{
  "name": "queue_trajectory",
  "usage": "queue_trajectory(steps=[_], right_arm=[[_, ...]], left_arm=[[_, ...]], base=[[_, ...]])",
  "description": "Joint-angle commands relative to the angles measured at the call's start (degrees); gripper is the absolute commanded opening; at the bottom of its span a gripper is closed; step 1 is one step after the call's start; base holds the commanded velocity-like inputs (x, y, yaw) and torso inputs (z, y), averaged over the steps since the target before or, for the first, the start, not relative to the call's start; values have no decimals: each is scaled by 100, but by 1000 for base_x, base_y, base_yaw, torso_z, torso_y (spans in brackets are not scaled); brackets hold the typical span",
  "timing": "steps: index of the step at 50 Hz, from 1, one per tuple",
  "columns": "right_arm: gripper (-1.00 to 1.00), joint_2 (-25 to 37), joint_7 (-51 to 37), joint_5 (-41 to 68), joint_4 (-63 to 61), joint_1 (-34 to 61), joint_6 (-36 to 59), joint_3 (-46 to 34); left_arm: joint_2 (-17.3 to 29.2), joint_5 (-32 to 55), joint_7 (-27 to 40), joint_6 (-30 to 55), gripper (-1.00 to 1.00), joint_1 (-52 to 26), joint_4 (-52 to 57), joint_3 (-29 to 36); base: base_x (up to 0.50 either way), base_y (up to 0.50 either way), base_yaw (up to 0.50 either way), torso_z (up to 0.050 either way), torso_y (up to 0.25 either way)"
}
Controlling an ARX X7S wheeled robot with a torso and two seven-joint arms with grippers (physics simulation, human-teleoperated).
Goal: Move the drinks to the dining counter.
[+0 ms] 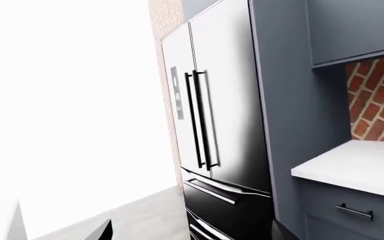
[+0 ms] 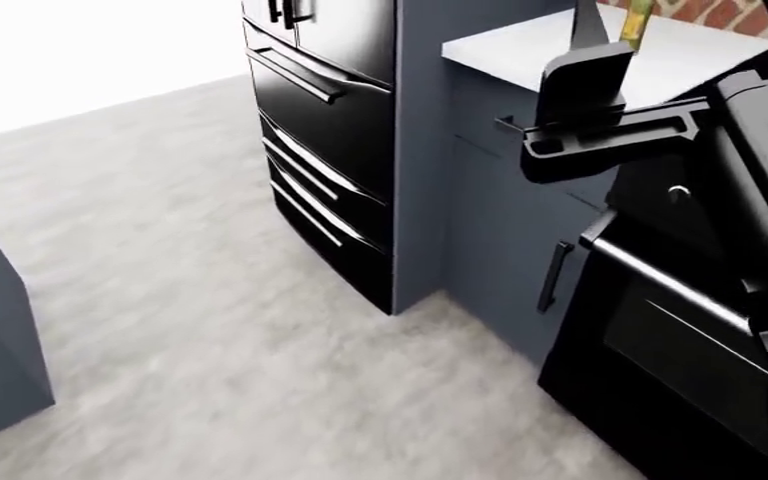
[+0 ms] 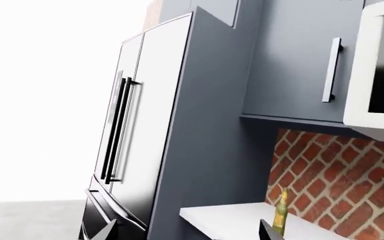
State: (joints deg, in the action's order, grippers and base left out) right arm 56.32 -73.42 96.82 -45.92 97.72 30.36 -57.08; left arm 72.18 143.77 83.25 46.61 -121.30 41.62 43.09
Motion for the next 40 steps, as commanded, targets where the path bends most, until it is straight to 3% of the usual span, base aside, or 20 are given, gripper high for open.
queue_trajectory(steps=[1,22,40], right_arm=[[100,-38,91,-161,-91,38,69,16],[100,-116,36,-77,-55,175,380,-90],[100,-135,28,-109,-92,165,400,-75]], left_arm=[[16,-20,-16,-3,100,32,12,3],[5,-14,-15,13,100,28,-10,0],[39,-48,-33,-20,100,76,23,-11]], base=[[484,256,0,0,0],[458,272,0,0,1],[-43,528,0,0,1]])
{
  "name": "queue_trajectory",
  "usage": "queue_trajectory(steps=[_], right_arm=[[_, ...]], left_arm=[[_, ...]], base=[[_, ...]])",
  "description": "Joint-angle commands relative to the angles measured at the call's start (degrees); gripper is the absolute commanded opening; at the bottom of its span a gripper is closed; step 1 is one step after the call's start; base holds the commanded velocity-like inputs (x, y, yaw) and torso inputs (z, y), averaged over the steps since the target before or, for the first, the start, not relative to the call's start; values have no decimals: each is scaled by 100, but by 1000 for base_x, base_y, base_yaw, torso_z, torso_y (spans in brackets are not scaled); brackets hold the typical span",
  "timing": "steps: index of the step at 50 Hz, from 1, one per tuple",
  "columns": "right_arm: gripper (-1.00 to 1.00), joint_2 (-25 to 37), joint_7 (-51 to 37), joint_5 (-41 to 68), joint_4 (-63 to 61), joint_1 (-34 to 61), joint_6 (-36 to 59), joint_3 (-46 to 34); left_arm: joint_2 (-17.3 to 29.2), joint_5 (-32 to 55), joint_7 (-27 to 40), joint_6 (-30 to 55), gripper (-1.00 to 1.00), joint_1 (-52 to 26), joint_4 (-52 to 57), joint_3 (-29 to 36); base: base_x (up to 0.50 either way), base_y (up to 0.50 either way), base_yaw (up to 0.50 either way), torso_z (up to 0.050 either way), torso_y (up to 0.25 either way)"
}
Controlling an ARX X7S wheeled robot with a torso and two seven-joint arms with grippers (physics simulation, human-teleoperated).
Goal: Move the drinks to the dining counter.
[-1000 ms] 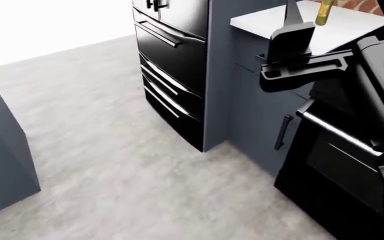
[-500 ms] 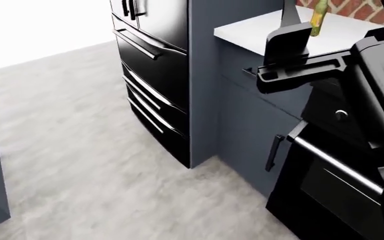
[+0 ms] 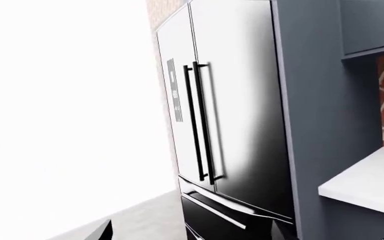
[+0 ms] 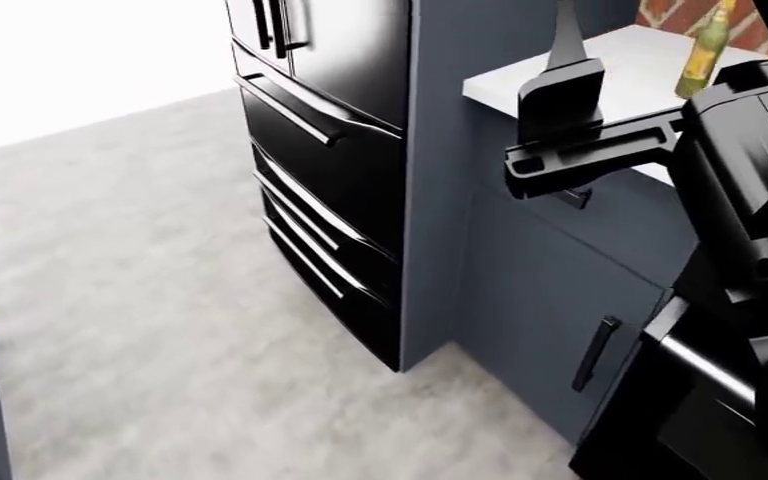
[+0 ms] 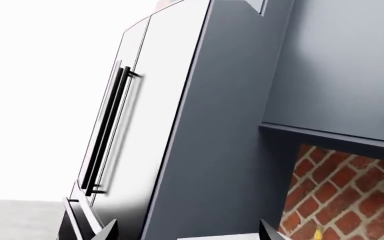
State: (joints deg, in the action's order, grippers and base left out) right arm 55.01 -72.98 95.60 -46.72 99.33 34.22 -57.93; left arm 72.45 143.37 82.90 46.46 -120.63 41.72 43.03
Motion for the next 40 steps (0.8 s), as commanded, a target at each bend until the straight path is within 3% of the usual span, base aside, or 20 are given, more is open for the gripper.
queue_trajectory(steps=[1,40], right_arm=[[100,-2,-13,17,-14,-3,1,16],[100,45,45,-37,-17,-116,-164,149]], left_arm=[[24,-16,-9,-12,100,24,16,-6],[34,-26,-33,-18,100,62,18,-10]], base=[[-42,529,0,0,0],[371,335,0,0,2]])
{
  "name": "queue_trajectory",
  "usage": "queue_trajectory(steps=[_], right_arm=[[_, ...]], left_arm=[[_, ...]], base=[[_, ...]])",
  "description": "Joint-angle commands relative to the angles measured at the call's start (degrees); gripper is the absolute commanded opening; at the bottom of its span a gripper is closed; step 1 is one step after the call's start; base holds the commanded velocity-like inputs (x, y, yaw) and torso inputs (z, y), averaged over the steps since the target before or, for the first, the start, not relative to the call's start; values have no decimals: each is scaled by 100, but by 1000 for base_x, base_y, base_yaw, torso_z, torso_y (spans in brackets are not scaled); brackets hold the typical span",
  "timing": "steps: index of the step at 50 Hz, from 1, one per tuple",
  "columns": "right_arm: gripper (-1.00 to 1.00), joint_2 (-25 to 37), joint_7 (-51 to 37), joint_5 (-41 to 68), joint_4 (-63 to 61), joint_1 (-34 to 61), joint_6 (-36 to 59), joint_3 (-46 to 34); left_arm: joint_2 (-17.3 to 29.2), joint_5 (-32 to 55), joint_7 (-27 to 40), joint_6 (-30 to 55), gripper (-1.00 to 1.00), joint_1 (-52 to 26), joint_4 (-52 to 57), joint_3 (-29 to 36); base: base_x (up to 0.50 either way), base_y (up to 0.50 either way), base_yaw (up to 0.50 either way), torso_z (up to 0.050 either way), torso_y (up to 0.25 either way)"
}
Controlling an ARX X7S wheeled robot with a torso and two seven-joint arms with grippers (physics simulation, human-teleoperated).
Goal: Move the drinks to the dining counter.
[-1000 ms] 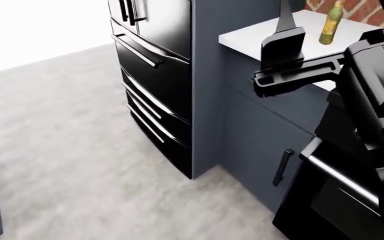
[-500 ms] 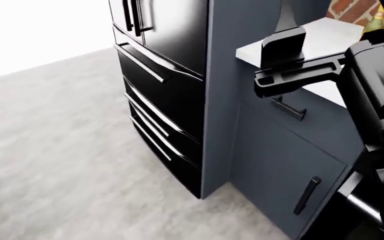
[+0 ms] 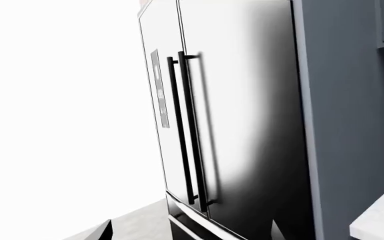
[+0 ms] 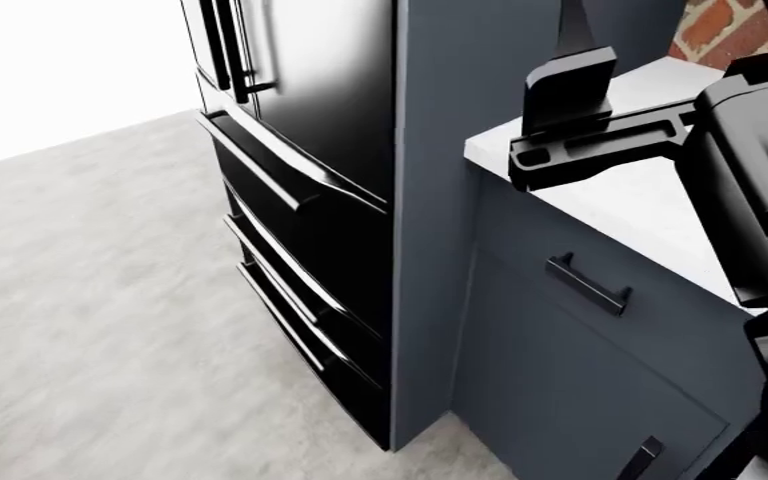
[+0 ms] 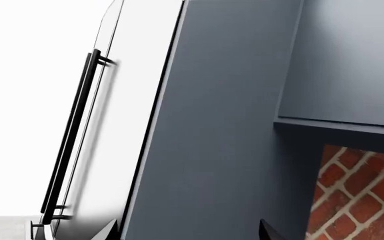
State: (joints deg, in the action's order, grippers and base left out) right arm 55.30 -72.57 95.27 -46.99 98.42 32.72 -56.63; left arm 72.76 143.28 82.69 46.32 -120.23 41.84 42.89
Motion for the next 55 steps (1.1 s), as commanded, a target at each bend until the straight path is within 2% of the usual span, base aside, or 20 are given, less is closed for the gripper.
queue_trajectory(steps=[1,26,40,48,55], right_arm=[[100,20,6,2,12,-19,-16,25],[100,76,-171,53,73,-141,-132,70],[100,473,-1096,289,355,-404,-453,138],[100,744,-1297,369,407,-740,-961,260],[100,806,-1360,368,396,-750,-1034,289]], left_arm=[[5,-19,-14,-1,100,23,3,3],[44,-17,-40,-30,100,49,18,-19],[22,-5,-12,-16,100,22,-4,-23],[22,-2,-17,9,100,15,-21,-23],[27,-24,-29,-3,100,45,-7,-21]], base=[[388,331,0,0,0],[380,330,0,0,1],[8,11,0,0,1],[0,0,0,0,0],[0,0,0,0,0]])
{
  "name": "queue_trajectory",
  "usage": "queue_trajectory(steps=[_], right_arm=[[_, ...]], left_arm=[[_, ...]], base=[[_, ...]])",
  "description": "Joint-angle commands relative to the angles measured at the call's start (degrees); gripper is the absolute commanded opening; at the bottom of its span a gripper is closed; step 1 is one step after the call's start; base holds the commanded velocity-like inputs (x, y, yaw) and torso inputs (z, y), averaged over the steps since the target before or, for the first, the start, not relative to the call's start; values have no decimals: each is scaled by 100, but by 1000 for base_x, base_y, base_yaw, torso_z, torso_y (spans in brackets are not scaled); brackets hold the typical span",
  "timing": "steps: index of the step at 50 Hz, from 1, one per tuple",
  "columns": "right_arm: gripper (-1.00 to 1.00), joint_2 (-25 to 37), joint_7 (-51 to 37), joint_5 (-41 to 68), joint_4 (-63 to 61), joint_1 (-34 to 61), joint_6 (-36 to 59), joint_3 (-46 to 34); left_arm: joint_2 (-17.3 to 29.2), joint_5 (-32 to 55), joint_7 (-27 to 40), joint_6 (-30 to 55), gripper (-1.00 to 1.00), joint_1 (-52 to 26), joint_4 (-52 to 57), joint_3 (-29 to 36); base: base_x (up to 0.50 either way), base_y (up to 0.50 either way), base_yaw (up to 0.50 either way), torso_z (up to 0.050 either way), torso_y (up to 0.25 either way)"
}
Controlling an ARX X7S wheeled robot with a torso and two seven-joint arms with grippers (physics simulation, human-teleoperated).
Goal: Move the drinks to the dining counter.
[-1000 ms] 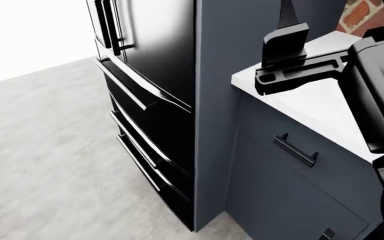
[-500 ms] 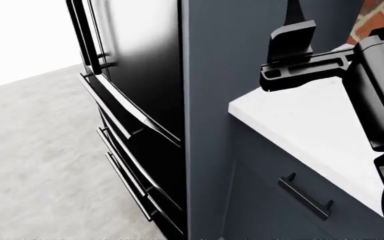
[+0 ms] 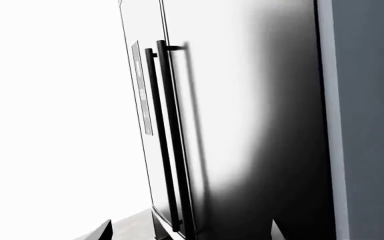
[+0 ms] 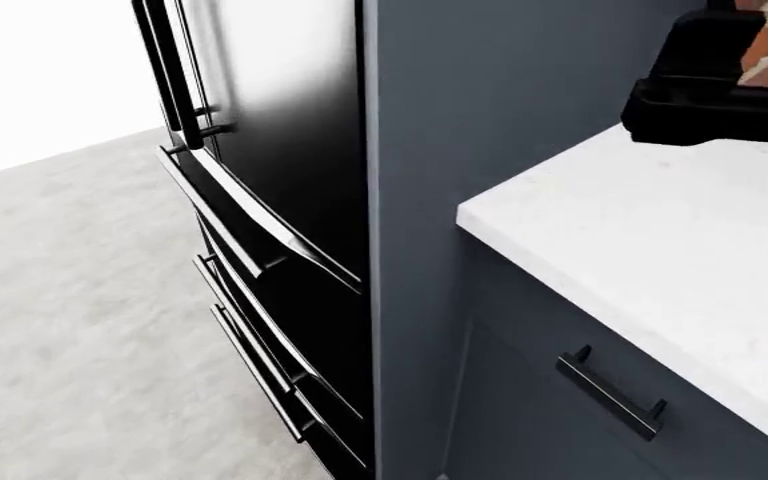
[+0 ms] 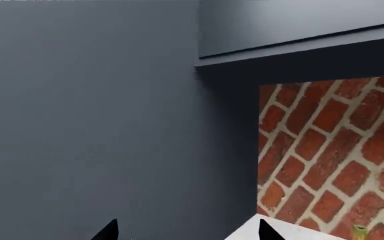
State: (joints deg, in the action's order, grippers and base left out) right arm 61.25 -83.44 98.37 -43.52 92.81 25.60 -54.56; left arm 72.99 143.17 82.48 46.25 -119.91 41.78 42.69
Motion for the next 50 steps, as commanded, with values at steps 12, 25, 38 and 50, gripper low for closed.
queue_trajectory(steps=[12,25,38,50], right_arm=[[100,190,-162,-22,-1,-252,-454,124],[100,240,-335,43,75,-316,-517,102],[100,1116,-655,35,274,279,-2037,-1473],[100,1771,-656,-251,343,4207,-3352,-6260]], left_arm=[[24,-40,-20,-26,100,61,42,-2],[25,-23,-9,-14,100,49,30,-11],[34,-24,-3,-4,100,48,18,-12],[35,-31,2,-16,100,72,37,-2]], base=[[279,175,0,0,0],[82,48,0,0,1],[0,0,0,0,0],[0,0,0,0,0]])
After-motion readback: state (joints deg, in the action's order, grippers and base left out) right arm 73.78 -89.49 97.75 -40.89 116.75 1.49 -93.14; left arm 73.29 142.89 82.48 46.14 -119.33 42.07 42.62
